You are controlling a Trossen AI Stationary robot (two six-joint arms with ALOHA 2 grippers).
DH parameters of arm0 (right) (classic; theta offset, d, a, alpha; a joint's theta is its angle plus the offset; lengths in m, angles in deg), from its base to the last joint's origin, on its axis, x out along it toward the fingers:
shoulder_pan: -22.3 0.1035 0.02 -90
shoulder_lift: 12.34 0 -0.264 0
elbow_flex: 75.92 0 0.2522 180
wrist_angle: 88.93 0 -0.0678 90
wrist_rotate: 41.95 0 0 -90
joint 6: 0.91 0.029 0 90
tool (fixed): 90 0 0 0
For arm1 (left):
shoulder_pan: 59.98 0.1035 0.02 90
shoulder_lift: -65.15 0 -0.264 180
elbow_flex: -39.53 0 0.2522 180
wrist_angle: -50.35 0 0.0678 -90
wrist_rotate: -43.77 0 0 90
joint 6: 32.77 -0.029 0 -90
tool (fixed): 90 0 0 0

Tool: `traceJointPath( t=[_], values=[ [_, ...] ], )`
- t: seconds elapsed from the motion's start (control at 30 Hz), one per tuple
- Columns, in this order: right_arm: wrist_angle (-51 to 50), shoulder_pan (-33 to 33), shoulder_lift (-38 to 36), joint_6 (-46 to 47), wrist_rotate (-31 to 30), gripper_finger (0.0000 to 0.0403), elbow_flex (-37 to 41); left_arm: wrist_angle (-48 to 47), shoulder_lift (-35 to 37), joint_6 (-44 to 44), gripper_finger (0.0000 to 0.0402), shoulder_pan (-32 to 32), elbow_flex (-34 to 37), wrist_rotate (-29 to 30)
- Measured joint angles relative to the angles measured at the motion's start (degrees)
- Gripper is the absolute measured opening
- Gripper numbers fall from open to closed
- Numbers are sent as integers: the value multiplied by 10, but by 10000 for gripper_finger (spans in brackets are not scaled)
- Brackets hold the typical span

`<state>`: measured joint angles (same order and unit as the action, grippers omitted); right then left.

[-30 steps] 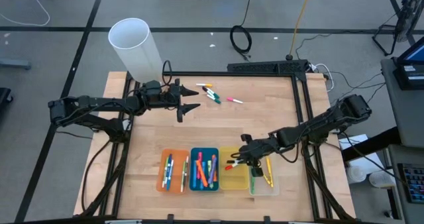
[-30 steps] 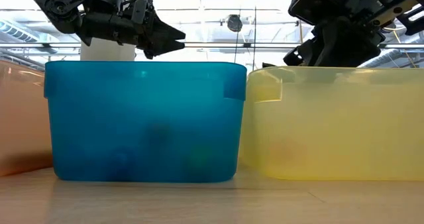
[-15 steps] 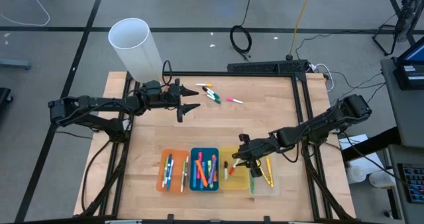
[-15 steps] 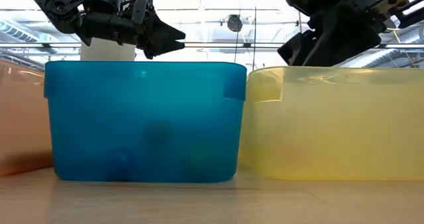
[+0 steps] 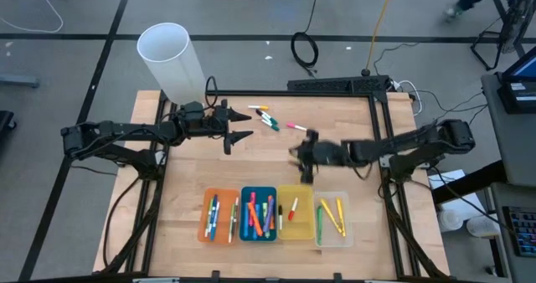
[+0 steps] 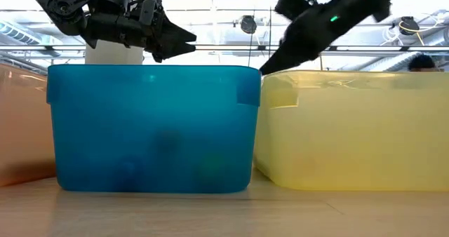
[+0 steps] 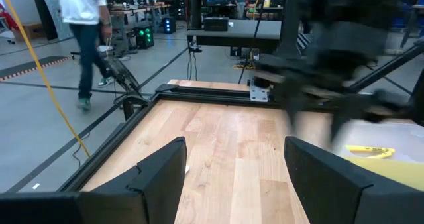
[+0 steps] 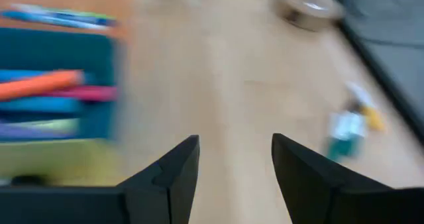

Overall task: Pick & Place Markers
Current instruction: Put the pink white highlighter pen into the yellow bin

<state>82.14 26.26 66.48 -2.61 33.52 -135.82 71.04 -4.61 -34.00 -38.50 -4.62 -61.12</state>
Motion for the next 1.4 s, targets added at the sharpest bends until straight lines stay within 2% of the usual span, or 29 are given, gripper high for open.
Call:
traceJointPath(
  t=[0.07,0.3,0.47,0.93,1.2,1.4],
  values=[
    [-35,-56,0,-8,6,178,-15,0,0,0,255,0,0,0],
    [-97,-261,39,-11,118,172,-80,0,0,0,255,0,0,0],
    [-94,-352,92,-5,161,172,-85,0,0,0,255,0,0,0],
    [-94,-361,231,-33,162,171,-84,0,0,-2,255,0,0,0],
    [-96,-361,251,-35,162,166,-86,0,0,-2,255,0,0,0],
    [-124,-356,249,-36,172,135,-86,0,0,-2,255,0,0,0]
  ],
)
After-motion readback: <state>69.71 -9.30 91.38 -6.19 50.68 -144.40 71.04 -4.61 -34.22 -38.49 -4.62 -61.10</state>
